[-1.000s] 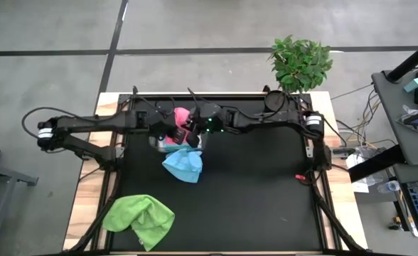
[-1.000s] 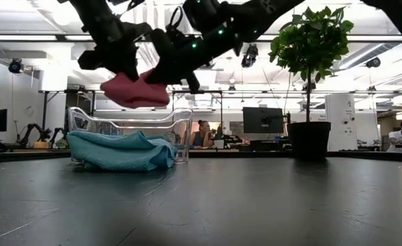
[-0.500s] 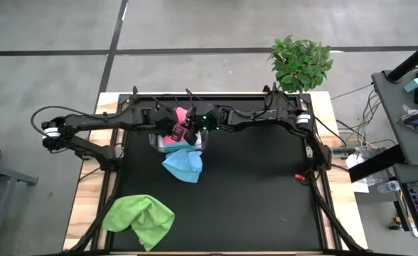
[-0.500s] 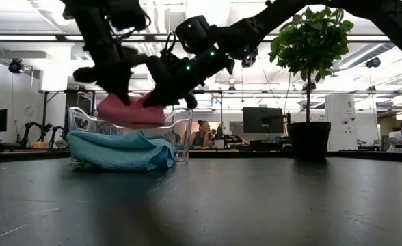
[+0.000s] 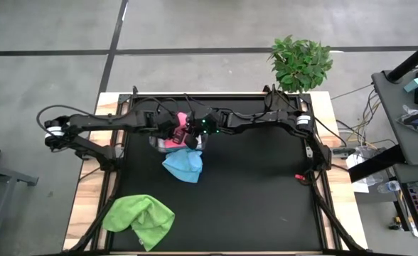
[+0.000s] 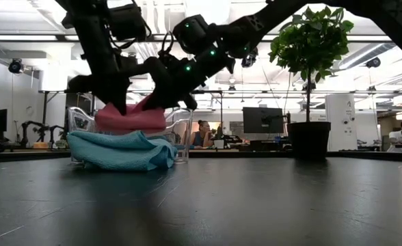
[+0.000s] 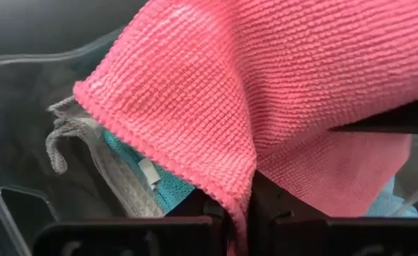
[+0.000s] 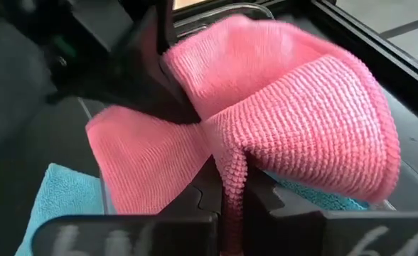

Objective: Fold microfiber towels
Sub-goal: Put the pink microfiber cloth into the transparent bin

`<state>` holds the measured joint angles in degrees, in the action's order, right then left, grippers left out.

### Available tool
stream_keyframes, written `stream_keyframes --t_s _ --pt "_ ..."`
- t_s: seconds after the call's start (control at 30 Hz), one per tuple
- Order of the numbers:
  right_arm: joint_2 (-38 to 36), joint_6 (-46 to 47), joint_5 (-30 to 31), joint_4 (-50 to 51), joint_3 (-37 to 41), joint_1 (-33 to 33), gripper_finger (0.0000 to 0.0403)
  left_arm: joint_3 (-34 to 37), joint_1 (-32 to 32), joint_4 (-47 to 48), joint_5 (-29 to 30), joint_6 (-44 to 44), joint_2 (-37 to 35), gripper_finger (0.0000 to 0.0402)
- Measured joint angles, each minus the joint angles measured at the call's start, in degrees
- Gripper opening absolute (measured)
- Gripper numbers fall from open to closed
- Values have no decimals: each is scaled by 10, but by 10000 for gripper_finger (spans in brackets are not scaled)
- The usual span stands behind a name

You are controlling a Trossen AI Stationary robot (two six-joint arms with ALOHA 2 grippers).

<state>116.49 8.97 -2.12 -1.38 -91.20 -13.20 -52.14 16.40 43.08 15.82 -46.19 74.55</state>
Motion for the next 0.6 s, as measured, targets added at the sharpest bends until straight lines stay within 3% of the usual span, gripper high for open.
stream_keyframes --t_s 0.37,0.6 --pt "0 0 4 17 1 6 16 1 -2 -11 -14 0 37 4" --pt "-2 0 11 24 1 5 71 4 1 10 -4 0 32 4"
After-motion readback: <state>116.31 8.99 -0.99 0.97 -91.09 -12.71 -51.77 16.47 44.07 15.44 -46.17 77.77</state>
